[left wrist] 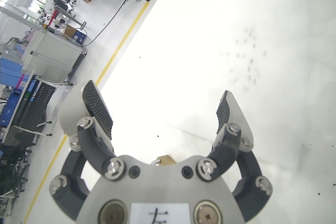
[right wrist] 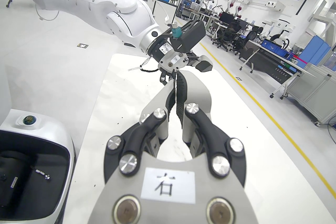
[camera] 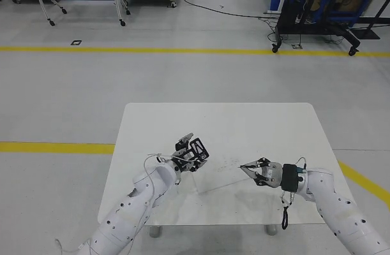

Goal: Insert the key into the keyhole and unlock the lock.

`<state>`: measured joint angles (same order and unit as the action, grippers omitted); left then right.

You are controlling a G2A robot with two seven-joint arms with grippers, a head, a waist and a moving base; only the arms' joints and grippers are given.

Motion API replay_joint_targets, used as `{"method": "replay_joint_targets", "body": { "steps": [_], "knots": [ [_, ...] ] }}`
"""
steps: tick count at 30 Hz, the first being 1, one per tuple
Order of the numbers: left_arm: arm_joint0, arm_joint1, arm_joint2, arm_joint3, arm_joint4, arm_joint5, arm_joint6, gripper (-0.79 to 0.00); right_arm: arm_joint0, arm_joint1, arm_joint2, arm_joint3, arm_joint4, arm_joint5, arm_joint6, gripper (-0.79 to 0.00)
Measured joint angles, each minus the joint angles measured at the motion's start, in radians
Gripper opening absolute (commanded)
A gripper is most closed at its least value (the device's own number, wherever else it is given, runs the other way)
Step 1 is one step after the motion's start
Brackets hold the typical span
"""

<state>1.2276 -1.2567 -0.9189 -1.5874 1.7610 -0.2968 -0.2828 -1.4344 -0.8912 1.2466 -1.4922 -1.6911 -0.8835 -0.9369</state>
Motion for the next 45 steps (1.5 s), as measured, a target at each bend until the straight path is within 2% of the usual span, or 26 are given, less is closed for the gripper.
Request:
{"method": "replay_joint_targets", "body": {
  "steps": [4,6,9,11,13,15,19,21,24,30,32,36,38,40,43,45],
  "knots": [
    [0.003,0.000,-0.005,0.004,-0.005,-0.005,0.005,0.000,0.000,0.000,0.000,0.000,0.000,0.000,0.000,-0.785],
    [0.006,0.005,-0.053,0.035,-0.059,-0.054,0.052,0.000,0.000,0.000,0.000,0.000,0.000,0.000,0.000,-0.785],
    [0.002,0.026,-0.193,0.123,-0.307,-0.259,0.218,0.000,-0.003,-0.008,-0.009,0.003,0.048,0.019,-0.012,-0.785],
    [0.005,0.043,-0.278,0.198,-0.497,-0.464,0.361,0.000,0.008,-0.021,-0.042,0.009,0.163,0.010,-0.007,-0.785],
    [-0.006,0.053,-0.326,0.278,-0.615,-0.634,0.473,0.000,0.035,-0.033,-0.092,0.014,0.302,-0.024,0.023,-0.785],
    [-0.025,0.056,-0.311,0.327,-0.674,-0.709,0.549,0.000,0.065,-0.045,-0.133,0.025,0.432,-0.054,0.053,-0.785],
    [-0.079,0.073,-0.167,0.376,-0.780,-0.716,0.719,0.000,0.123,-0.069,-0.180,0.068,0.745,-0.105,0.105,-0.785],
    [-0.079,0.074,-0.151,0.376,-0.784,-0.715,0.742,0.000,0.136,-0.074,-0.176,0.067,0.833,-0.121,0.123,-0.785],
    [-0.077,0.074,-0.175,0.375,-0.771,-0.715,0.711,0.000,0.141,-0.074,-0.173,0.066,0.845,-0.130,0.130,-0.785],
    [-0.074,0.072,-0.169,0.357,-0.776,-0.691,0.688,0.000,0.140,-0.074,-0.174,0.065,0.825,-0.127,0.131,-0.785],
    [-0.074,0.067,-0.154,0.339,-0.799,-0.673,0.658,0.000,0.139,-0.079,-0.196,0.065,0.836,-0.102,0.179,-0.785],
    [-0.083,0.058,-0.117,0.337,-0.829,-0.693,0.603,0.000,0.173,-0.102,-0.271,0.084,0.936,-0.042,0.365,-0.785],
    [-0.083,0.053,-0.081,0.337,-0.886,-0.715,0.586,0.000,0.194,-0.116,-0.311,0.095,0.987,-0.015,0.437,-0.785],
    [-0.093,0.051,-0.006,0.322,-1.031,-0.717,0.560,0.000,0.214,-0.131,-0.350,0.103,1.033,-0.016,0.486,-0.785],
    [-0.144,0.066,0.066,0.339,-1.235,-0.715,0.468,0.000,0.241,-0.147,-0.378,0.131,1.089,-0.046,0.523,-0.785],
    [-0.162,0.076,0.084,0.340,-1.318,-0.715,0.425,-0.018,0.248,-0.154,-0.382,0.143,1.107,-0.049,0.526,-0.785]
  ]
}}
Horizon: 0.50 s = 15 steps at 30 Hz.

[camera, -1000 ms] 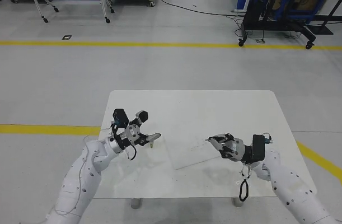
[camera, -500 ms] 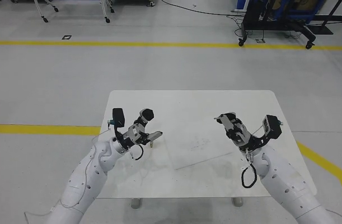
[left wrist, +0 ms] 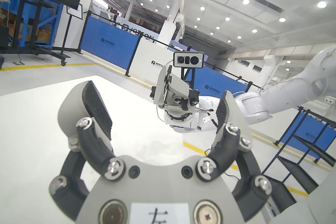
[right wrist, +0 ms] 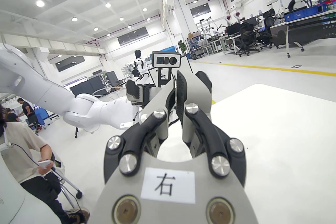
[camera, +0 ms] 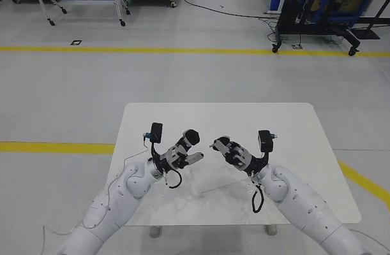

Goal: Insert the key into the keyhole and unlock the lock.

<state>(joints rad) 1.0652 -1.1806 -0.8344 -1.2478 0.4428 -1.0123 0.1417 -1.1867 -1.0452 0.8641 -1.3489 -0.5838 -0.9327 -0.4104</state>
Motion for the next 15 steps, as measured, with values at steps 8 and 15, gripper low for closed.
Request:
{"method": "replay_joint_targets", "body": {
  "steps": [8,15],
  "knots": [
    [-0.025,0.036,0.040,-0.019,-0.208,0.000,-0.119,-0.456,0.013,-0.030,-0.025,0.055,0.108,-0.057,0.017,-0.785],
    [-0.044,0.049,0.052,-0.005,-0.265,0.000,-0.185,-0.425,0.043,-0.058,-0.041,0.103,0.196,-0.080,0.050,-0.785]
  ]
}}
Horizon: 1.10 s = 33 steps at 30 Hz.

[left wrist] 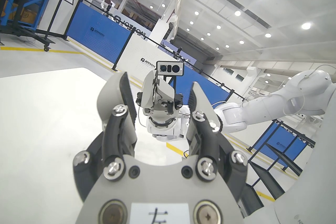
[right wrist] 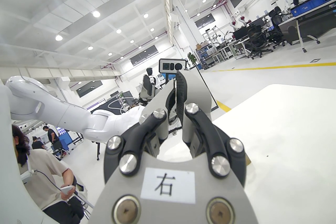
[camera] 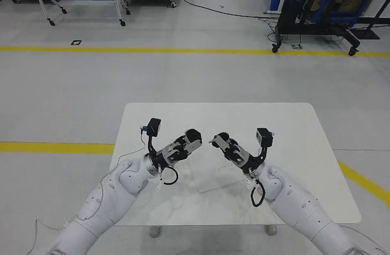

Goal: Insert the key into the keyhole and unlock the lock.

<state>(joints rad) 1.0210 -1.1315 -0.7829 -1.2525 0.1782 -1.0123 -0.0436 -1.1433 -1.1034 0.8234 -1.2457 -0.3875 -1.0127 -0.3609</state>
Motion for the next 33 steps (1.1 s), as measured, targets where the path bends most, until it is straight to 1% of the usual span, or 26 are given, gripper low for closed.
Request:
{"method": "replay_joint_targets", "body": {
  "steps": [1,7,13,17,25,27,28,29,33],
  "knots": [
    [-0.004,0.000,0.003,0.004,-0.001,0.000,-0.008,-0.434,0.003,-0.004,0.000,0.007,0.008,0.000,0.002,-0.785],
    [-0.020,-0.003,0.017,0.028,0.021,0.000,-0.018,-0.579,0.014,-0.022,-0.002,0.034,0.039,0.000,0.021,-0.785],
    [-0.027,-0.009,0.028,0.044,0.039,0.000,0.000,-0.594,0.024,-0.037,-0.008,0.052,0.057,0.000,0.053,-0.785],
    [-0.031,-0.012,0.034,0.053,0.048,0.000,0.005,-0.631,0.030,-0.045,-0.009,0.061,0.067,0.000,0.073,-0.785],
    [-0.041,-0.018,0.042,0.073,0.069,0.000,0.016,-0.665,0.034,-0.058,-0.008,0.070,0.076,0.000,0.115,-0.785],
    [-0.041,-0.019,0.043,0.075,0.071,0.000,0.019,-0.690,0.034,-0.061,-0.008,0.072,0.079,0.000,0.125,-0.785],
    [-0.042,-0.019,0.044,0.076,0.073,0.000,0.019,-0.717,0.034,-0.062,-0.009,0.074,0.080,0.000,0.133,-0.785],
    [-0.043,-0.019,0.045,0.077,0.074,0.000,0.020,-0.785,0.034,-0.063,-0.008,0.077,0.082,0.000,0.139,-0.785],
    [-0.045,-0.021,0.044,0.092,0.088,0.000,0.022,-0.785,0.034,-0.068,-0.004,0.082,0.087,0.000,0.157,-0.785]
  ]
}}
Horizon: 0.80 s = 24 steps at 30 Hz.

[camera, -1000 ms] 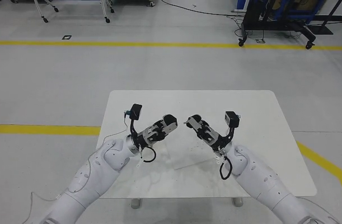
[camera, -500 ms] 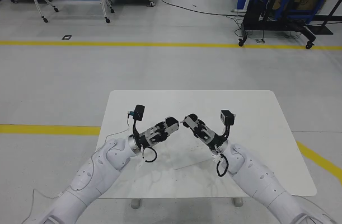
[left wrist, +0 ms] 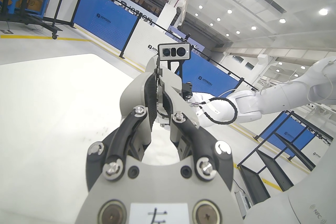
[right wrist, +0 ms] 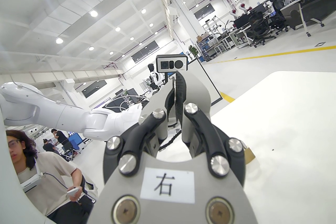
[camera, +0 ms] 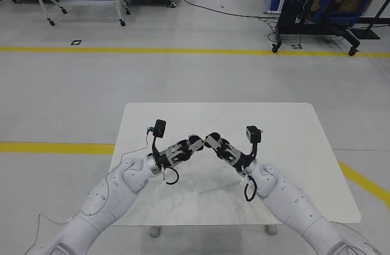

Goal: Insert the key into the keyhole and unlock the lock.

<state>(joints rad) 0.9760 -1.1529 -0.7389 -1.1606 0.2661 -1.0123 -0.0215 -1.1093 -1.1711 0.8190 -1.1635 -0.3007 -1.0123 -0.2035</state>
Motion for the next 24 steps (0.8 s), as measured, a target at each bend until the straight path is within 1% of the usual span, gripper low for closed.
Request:
{"method": "replay_joint_targets", "body": {
  "steps": [6,7,9,11,14,15,16,17,18,21,24],
  "knots": [
    [-0.003,-0.006,0.001,0.010,0.018,0.000,0.010,-0.785,-0.007,-0.004,0.013,-0.001,0.002,0.000,0.014,-0.785],
    [-0.003,-0.007,-0.001,0.010,0.023,0.000,0.015,-0.785,-0.009,-0.005,0.017,-0.001,0.001,0.000,0.015,-0.776],
    [-0.001,-0.007,-0.004,0.009,0.031,0.000,0.025,-0.785,-0.012,-0.005,0.022,0.000,-0.004,0.000,0.020,-0.730],
    [0.002,-0.007,-0.011,0.008,0.044,0.000,0.039,-0.785,-0.015,-0.005,0.028,0.003,-0.011,0.000,0.028,-0.708],
    [0.008,-0.006,-0.021,0.007,0.064,0.000,0.058,-0.785,-0.019,-0.007,0.037,0.005,-0.013,0.000,0.032,-0.610],
    [0.010,-0.006,-0.023,0.007,0.069,0.000,0.063,-0.785,-0.021,-0.007,0.040,0.004,-0.013,0.000,0.032,-0.566],
    [0.011,-0.006,-0.026,0.007,0.076,0.000,0.069,-0.785,-0.023,-0.007,0.044,0.003,-0.014,0.000,0.032,-0.496],
    [0.013,-0.006,-0.028,0.007,0.080,0.000,0.072,-0.785,-0.024,-0.008,0.047,0.003,-0.015,0.000,0.033,-0.259],
    [0.014,-0.006,-0.029,0.006,0.084,0.000,0.075,-0.785,-0.026,-0.008,0.050,0.002,-0.016,0.000,0.033,0.000],
    [0.016,-0.006,-0.035,0.007,0.099,0.000,0.085,-0.785,-0.032,-0.009,0.062,0.003,-0.018,0.000,0.031,0.000],
    [0.017,-0.005,-0.047,0.009,0.115,0.000,0.100,-0.785,-0.034,-0.010,0.079,0.012,-0.008,0.006,0.004,0.000]
  ]
}}
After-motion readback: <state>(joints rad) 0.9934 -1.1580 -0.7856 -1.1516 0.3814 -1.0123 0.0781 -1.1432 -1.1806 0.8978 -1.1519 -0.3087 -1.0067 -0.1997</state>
